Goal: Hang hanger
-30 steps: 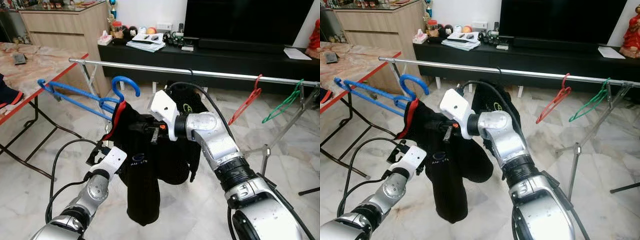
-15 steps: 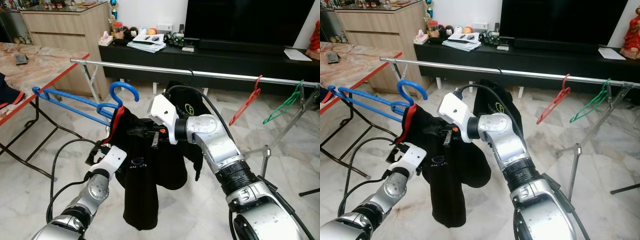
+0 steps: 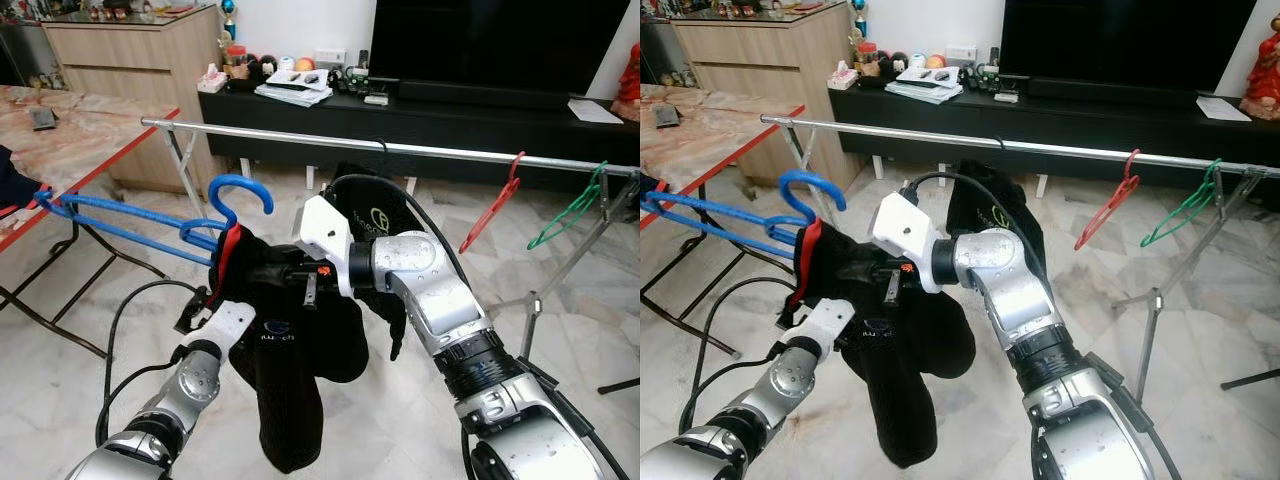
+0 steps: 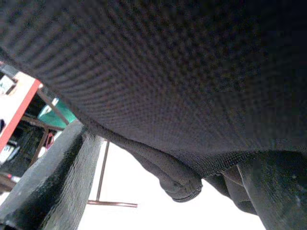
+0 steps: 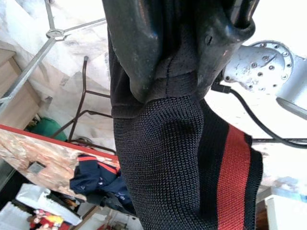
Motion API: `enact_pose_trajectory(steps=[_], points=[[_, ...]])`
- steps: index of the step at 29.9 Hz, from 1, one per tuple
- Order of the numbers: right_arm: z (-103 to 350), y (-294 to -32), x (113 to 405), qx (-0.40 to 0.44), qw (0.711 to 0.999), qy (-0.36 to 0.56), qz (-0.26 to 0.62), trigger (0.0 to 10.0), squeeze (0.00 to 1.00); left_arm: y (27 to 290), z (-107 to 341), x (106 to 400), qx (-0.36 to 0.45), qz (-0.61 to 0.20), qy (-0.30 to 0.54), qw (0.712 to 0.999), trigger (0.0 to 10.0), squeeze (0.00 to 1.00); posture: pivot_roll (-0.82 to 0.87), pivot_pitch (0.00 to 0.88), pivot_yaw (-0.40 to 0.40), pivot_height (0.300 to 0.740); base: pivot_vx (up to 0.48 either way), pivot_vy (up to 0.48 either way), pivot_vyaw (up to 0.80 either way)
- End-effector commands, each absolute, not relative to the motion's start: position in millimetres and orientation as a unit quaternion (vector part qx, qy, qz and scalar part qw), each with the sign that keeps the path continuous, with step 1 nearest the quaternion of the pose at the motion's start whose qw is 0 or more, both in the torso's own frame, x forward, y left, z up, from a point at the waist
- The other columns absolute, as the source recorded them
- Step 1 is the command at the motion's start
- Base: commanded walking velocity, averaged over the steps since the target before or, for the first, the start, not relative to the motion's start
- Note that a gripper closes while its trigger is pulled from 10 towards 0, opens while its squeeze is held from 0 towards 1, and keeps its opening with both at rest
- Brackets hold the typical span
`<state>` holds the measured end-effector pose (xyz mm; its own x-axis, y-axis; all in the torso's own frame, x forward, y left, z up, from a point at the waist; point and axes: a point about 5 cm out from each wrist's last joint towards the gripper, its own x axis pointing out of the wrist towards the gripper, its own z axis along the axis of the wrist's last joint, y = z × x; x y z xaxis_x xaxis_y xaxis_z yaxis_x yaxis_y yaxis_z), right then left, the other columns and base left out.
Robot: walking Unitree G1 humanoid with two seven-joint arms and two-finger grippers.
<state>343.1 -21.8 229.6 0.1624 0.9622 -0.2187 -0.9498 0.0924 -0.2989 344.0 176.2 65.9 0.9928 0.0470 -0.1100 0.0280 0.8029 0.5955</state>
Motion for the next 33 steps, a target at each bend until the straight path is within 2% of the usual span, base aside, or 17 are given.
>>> enact_pose_trajectory(steps=[1,21,33], points=[[239.6,-19.3,338.7,-0.186,0.733,-0.041,0.653,10.0,0.0,180.2,63.4,342.9,0.318,0.013,0.071,0.945,0.0,0.0,-0.07,0.0,-0.009,0.74,0.0,0.0,0.0],[235.7,-24.6,342.4,-0.179,0.748,-0.023,0.639,10.0,0.0,177.5,57.9,339.5,0.307,-0.011,0.081,0.948,0.0,0.0,-0.07,0.0,-0.006,0.74,0.0,0.0,0.0],[227.7,-32.6,346.0,-0.175,0.762,-0.007,0.623,10.0,0.0,173.2,54.1,337.3,0.267,-0.045,0.092,0.958,0.0,0.0,-0.06,0.0,0.0,0.74,0.0,0.0,0.0]])
